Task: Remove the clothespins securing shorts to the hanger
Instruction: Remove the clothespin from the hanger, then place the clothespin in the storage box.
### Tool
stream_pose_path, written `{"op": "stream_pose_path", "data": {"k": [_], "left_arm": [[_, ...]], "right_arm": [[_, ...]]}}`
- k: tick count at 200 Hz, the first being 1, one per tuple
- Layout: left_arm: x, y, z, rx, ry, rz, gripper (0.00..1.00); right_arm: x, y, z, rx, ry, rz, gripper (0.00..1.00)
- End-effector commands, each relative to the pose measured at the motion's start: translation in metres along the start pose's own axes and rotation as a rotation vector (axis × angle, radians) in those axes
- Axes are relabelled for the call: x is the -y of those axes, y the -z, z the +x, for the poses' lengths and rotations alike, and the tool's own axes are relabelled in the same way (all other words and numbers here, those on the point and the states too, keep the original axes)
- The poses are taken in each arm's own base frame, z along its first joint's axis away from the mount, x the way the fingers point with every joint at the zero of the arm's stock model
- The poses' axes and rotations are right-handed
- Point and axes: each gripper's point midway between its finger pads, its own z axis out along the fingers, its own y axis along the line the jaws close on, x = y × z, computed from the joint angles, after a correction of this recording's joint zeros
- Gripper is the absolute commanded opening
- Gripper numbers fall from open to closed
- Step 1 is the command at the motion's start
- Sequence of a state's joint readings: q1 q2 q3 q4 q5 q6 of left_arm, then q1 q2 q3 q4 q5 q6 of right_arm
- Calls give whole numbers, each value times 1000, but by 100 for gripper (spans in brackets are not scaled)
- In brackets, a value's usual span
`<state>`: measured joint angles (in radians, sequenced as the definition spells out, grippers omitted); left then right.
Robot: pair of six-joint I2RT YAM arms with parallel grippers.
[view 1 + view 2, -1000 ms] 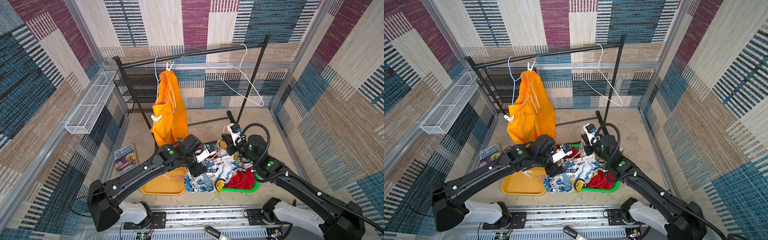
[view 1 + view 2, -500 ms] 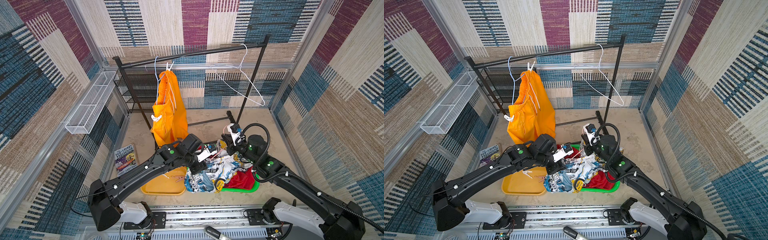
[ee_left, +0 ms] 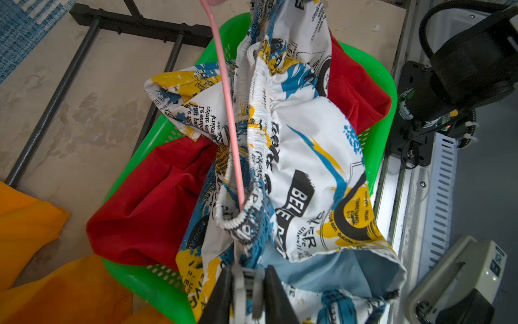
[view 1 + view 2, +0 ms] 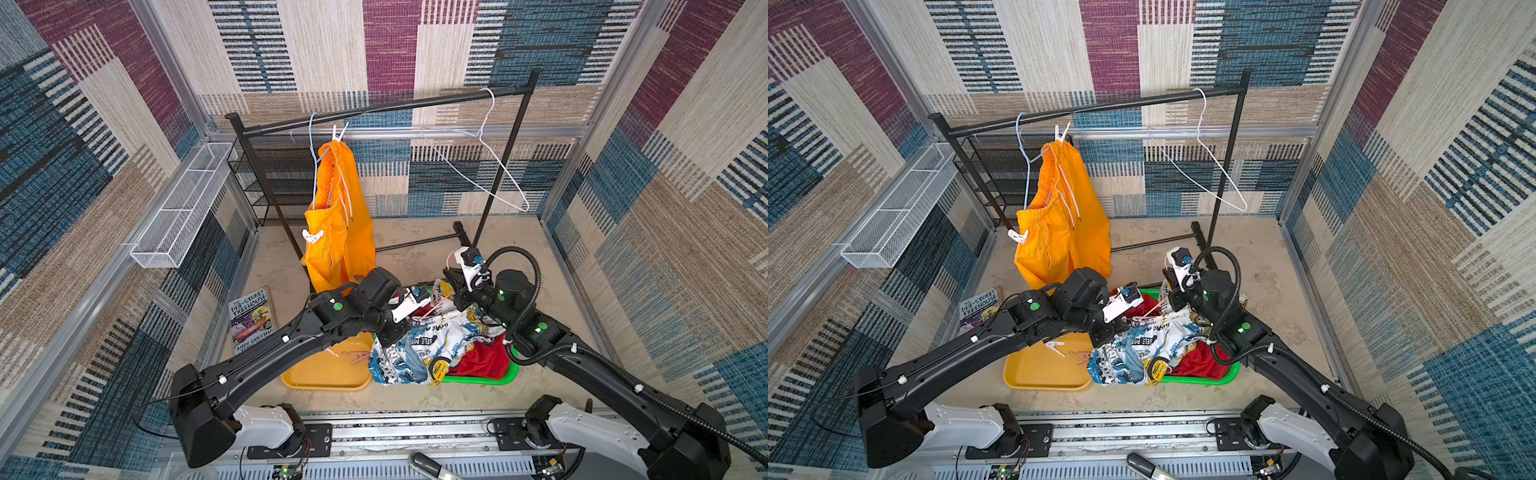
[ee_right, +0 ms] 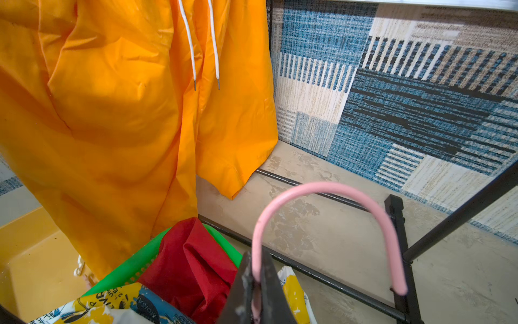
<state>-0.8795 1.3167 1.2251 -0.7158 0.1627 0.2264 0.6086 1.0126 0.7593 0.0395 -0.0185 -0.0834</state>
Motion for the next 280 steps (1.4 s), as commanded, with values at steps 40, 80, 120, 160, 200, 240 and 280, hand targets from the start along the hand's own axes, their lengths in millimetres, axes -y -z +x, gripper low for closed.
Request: {"op": "stream_pose_path", "data": {"k": [40,80,120,160,200,240,280], "left_arm": [[-7,12,-13,59,17,-41,15],[-18,31,-22,102,62,-83,15],[-32,50,-18,117,141,-133,15],[-47,58,17,68,273,-218,15],[-63,63,65,51,473,-318,15],[-71,62,107,19,637,-406,16],[-74,46,141,-23,793,-459,16]], "right_arm": [[-1,-1,-10,38,-8,-4,10],[-1,-4,-5,25,-9,-4,9],[0,-5,-4,22,-10,0,10],[1,-7,-3,17,-10,7,10],[1,-9,-3,15,-12,5,9],[1,-8,-3,18,-14,6,10],[0,-8,-4,22,-18,2,10]]}}
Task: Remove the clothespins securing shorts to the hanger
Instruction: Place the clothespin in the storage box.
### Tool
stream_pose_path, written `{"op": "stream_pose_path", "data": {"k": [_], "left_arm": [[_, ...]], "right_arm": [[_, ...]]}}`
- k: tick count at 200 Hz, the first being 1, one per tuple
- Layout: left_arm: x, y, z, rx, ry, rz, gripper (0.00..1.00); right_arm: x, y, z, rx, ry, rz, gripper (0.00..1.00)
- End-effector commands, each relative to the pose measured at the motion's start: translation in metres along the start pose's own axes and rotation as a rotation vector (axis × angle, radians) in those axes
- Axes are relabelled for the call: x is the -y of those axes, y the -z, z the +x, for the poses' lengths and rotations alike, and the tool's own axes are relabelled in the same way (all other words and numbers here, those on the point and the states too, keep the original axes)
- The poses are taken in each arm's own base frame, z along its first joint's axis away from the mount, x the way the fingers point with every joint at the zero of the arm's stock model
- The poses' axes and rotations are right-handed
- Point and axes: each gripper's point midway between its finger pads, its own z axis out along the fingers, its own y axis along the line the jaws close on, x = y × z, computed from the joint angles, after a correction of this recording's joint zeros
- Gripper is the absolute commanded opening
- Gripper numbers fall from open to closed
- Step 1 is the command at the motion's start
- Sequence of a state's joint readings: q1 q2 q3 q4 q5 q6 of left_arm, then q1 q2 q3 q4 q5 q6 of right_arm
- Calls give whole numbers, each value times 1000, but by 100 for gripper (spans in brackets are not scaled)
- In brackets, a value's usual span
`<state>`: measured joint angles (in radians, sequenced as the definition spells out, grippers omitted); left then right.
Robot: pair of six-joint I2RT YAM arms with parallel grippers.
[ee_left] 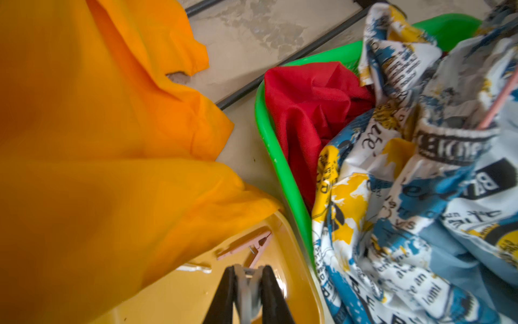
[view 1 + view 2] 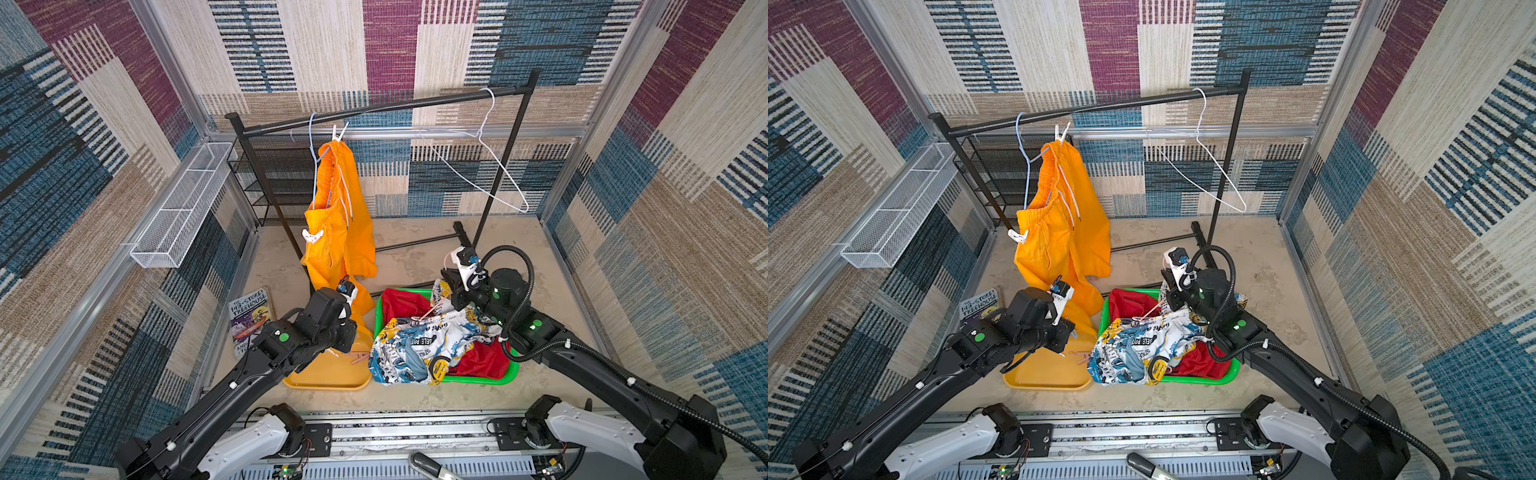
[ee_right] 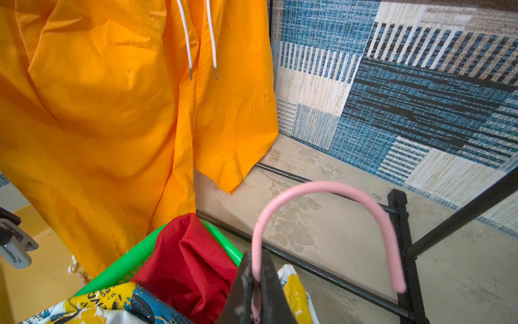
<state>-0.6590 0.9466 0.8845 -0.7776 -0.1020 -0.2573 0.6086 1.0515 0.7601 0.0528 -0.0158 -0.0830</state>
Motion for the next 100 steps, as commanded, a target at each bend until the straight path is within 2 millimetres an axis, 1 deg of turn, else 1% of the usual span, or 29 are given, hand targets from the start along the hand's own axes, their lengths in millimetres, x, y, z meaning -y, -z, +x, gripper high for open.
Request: {"op": "stream_pose_path", "data": {"k": [1,26,70,100], "left_arm": [[-11,-10,11,-16,143,-54,16],[-13,-25,20,-31,220,-63,16],[-16,-53,26,-42,296,-87,16],[-20,-65,25,-17,324,-105,16]], "right_arm": [[0,1,-12,45,-17,0,10],[-1,1,-12,48,-21,-5,9],[-2,1,-11,50,-24,-12,9],[-3,1,-7,45,-30,-17,10]]}}
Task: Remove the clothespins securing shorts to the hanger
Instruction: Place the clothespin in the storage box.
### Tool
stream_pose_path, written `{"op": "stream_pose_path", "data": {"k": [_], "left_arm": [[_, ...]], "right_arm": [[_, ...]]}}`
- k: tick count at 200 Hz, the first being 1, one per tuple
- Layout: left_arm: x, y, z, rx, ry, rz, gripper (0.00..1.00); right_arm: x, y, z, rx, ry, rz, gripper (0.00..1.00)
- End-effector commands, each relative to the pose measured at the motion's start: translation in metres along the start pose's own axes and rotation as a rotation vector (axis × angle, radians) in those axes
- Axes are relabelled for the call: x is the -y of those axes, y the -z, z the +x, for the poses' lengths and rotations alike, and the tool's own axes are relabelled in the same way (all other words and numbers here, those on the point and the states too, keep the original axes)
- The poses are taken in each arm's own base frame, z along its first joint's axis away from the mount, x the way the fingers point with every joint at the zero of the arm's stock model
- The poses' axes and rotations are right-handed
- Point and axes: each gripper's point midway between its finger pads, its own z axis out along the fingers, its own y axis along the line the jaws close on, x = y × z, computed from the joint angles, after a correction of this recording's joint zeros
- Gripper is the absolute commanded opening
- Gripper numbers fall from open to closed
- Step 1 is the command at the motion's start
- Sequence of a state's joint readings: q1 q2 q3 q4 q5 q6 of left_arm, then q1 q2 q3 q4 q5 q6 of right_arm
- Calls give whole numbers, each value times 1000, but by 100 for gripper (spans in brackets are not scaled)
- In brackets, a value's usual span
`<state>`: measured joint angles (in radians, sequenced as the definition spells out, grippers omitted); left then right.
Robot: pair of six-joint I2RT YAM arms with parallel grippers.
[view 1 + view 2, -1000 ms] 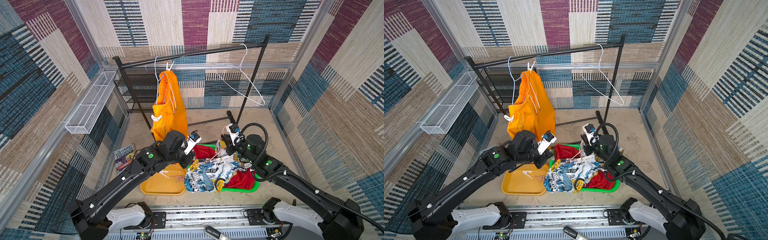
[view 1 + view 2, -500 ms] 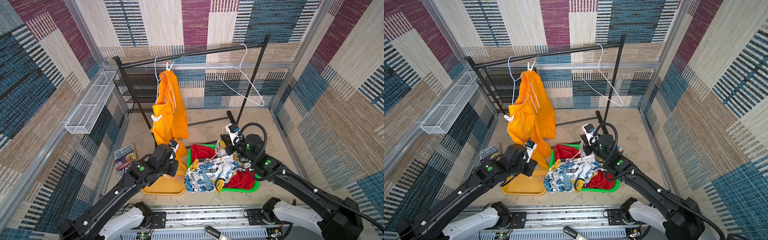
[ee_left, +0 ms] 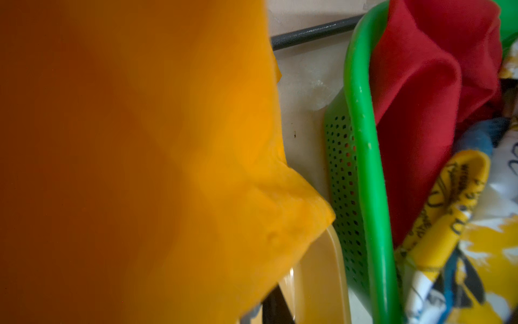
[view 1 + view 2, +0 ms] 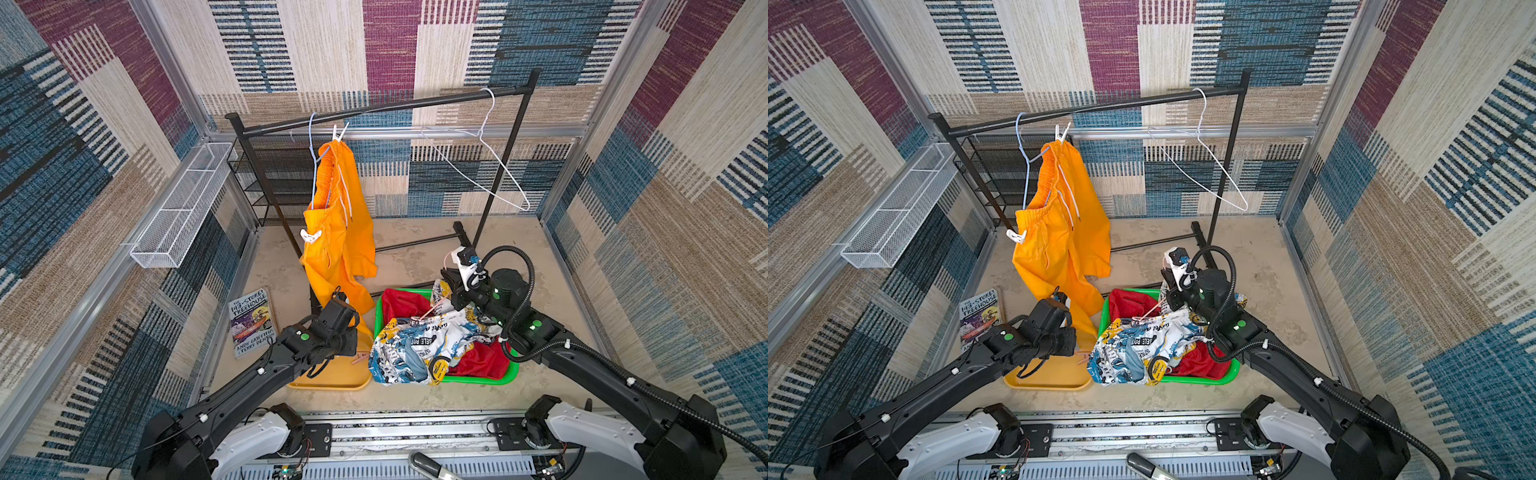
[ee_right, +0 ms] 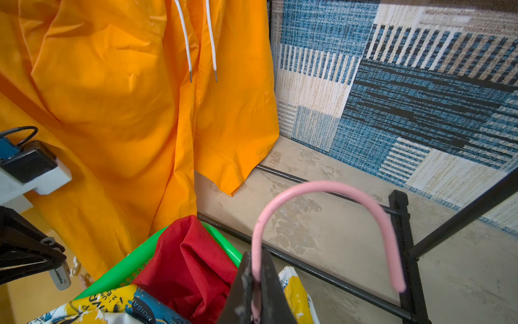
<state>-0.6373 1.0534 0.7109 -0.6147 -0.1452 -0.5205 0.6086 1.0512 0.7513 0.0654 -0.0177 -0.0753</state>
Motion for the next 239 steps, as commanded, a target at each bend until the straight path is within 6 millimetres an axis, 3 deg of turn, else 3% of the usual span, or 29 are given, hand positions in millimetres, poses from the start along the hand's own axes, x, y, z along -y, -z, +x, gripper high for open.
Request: {"op": "stream_pose_path", "data": {"k": [1,94,160,192,239], "left_arm": [[2,-6,-14,70,62,3,16],[-10,-20,-4,145,142,18,19],[-22,-20,2,204,169,7,28],[-22,-18,1,242,168,26,36],[-16,-10,-5,275,142,66,61]], "right_arm": [[-3,1,-8,40,-23,-17,9],[-8,4,-6,49,-41,-42,10],[-9,1,-4,42,-43,-49,10],[-9,0,-4,39,-40,-48,10],[-9,-3,-2,32,-38,-53,10]]}}
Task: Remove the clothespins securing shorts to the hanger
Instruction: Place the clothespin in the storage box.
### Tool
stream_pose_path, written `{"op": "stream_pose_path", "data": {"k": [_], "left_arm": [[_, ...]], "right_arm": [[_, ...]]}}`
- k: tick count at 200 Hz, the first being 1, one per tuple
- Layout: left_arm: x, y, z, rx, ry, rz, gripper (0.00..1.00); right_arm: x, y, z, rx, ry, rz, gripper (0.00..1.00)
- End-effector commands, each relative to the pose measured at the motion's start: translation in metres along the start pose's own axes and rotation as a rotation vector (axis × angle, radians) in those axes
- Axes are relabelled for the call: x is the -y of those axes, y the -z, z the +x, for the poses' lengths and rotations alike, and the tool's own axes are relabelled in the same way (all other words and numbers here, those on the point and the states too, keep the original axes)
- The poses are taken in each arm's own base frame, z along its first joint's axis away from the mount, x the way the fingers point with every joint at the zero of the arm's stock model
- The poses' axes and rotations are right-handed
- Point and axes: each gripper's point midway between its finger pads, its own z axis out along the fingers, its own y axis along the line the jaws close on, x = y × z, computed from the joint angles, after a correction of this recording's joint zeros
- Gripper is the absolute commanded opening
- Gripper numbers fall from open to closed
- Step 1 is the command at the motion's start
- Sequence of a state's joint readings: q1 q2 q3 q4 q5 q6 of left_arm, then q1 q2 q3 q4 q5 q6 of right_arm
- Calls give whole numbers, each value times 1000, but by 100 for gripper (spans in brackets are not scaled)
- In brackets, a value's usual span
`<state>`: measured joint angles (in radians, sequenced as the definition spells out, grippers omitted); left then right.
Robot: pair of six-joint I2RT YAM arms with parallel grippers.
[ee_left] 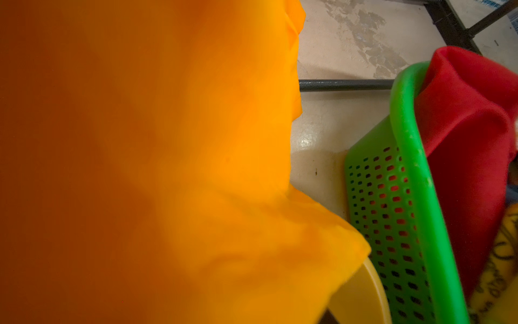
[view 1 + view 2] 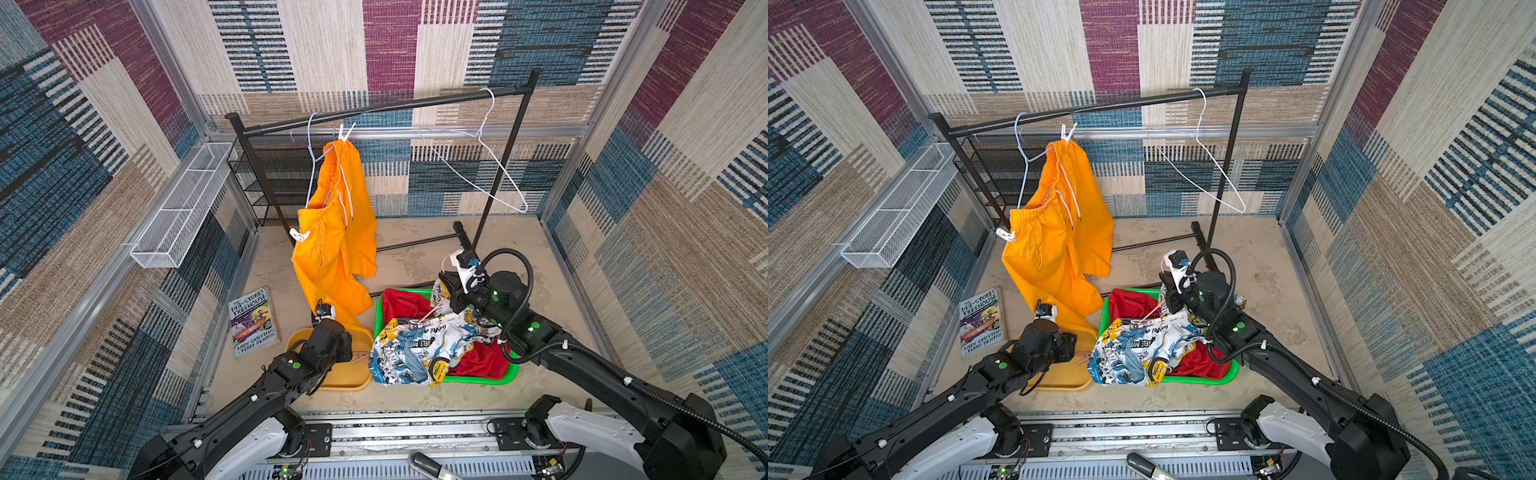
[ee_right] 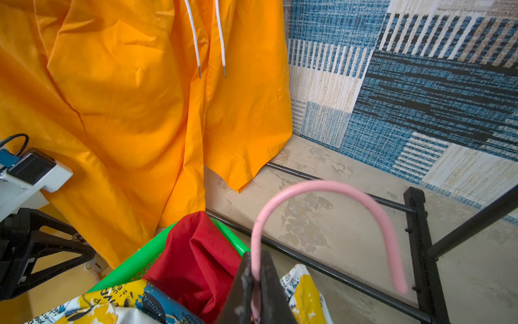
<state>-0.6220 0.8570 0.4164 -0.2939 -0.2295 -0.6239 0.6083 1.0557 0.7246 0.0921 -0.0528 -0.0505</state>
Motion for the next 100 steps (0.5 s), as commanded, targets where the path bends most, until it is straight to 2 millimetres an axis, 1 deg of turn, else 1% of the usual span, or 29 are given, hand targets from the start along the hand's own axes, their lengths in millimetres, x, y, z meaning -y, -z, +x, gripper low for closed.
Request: {"op": "stream_pose_path", "data": {"k": [1,26,48,67,82,94,100], "left_arm": [[7,4,-11,41,-13,34,62],[6,19,-22,62,-34,24,70],[4,39,-33,91,-58,13,71],[8,59,-47,143,-86,40,70],[17,75,-60,185,-131,90,67],[31,85,-67,211,-158,161,65],[42,88,-69,218,-172,218,64]], "right_arm": [[-4,-1,-9,35,-13,-19,10],[-4,-2,-7,26,-13,-20,10],[-4,-1,-9,31,-14,-20,10],[-4,-1,-9,31,-15,-20,10],[-4,-1,-10,32,-18,-22,10],[-5,0,-10,32,-21,-26,10],[-5,0,-11,33,-22,-28,10]]}}
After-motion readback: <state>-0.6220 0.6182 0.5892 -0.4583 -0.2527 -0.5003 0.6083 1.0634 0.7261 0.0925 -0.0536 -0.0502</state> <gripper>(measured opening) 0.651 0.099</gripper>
